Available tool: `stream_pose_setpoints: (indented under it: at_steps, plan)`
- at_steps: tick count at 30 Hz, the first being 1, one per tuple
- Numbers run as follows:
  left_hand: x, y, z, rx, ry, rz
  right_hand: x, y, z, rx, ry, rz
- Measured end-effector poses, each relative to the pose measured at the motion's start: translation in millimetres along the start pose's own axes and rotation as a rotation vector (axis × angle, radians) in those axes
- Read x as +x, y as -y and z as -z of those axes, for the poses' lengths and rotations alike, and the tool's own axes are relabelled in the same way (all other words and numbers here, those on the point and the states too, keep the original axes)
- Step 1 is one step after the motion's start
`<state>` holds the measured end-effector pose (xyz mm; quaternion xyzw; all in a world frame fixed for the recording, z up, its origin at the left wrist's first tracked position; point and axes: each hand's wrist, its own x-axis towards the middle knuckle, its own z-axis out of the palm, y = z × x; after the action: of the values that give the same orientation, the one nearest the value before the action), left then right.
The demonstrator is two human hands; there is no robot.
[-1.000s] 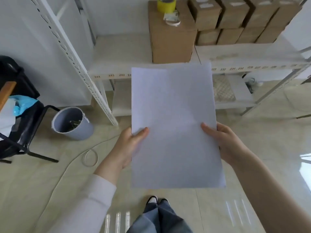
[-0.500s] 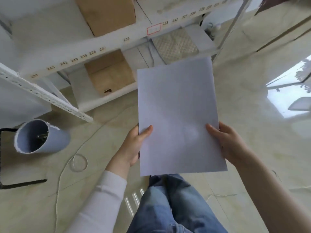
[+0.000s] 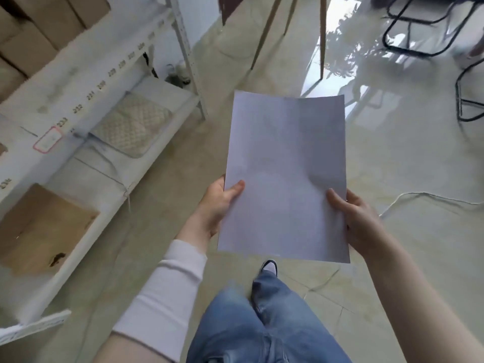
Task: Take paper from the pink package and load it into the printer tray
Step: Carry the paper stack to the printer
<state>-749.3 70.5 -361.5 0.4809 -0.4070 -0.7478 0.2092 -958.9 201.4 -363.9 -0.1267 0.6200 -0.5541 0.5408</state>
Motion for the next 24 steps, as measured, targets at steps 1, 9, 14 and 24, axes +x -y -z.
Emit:
stream_pose_setpoints:
  at_steps: [1,9,14,24]
  plan:
    - [17,-7,-16,0.021,0.031,-0.001,8,8,13,0.019,-0.028,0.016]
    - [156,-78,-126,0.124,0.240,-0.019,97,92,87,0.122,-0.201,0.115]
    - [252,-130,-174,0.141,0.336,-0.040,174,155,114,0.115,-0.265,0.154]
    - [411,-227,-267,0.166,0.495,-0.023,307,268,160,0.168,-0.385,0.184]
